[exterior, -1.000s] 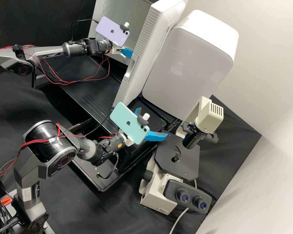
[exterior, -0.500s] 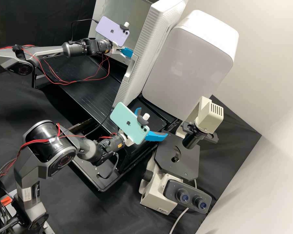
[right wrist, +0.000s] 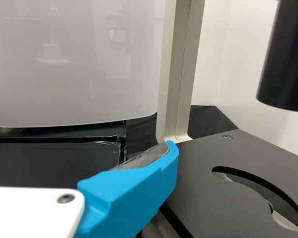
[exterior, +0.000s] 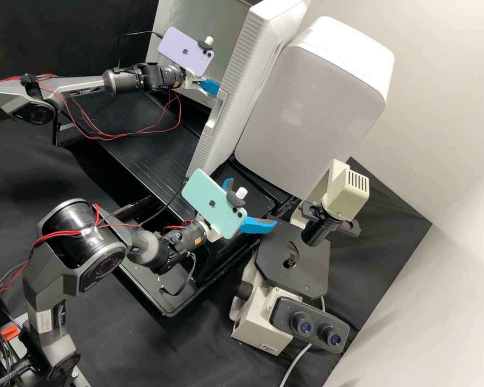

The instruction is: Take the petri dish out of the incubator

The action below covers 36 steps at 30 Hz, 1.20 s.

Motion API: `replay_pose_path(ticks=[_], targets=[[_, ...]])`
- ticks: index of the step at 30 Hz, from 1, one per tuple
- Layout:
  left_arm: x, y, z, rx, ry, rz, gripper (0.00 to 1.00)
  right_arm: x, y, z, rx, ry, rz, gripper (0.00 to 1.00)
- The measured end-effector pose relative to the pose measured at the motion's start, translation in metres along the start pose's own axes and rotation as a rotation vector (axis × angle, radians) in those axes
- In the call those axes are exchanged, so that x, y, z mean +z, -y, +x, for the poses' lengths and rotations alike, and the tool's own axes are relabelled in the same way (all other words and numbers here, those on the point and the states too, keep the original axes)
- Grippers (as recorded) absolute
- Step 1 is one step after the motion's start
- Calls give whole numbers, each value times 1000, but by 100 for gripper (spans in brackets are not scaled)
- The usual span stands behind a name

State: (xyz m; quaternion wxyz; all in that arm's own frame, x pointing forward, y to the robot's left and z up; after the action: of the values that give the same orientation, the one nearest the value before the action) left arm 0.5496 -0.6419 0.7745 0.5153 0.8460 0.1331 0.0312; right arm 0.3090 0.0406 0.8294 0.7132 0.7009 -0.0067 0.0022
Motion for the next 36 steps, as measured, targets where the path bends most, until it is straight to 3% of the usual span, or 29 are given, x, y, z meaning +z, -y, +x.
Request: replay_pose_path(ticks=[15, 36], targets=[[-2, -2, 1, 17, -11, 21, 0, 0, 0, 0, 0, 0, 0, 100], [-2, -2, 1, 17, -11, 20, 0, 0, 0, 0, 0, 0, 0, 100]])
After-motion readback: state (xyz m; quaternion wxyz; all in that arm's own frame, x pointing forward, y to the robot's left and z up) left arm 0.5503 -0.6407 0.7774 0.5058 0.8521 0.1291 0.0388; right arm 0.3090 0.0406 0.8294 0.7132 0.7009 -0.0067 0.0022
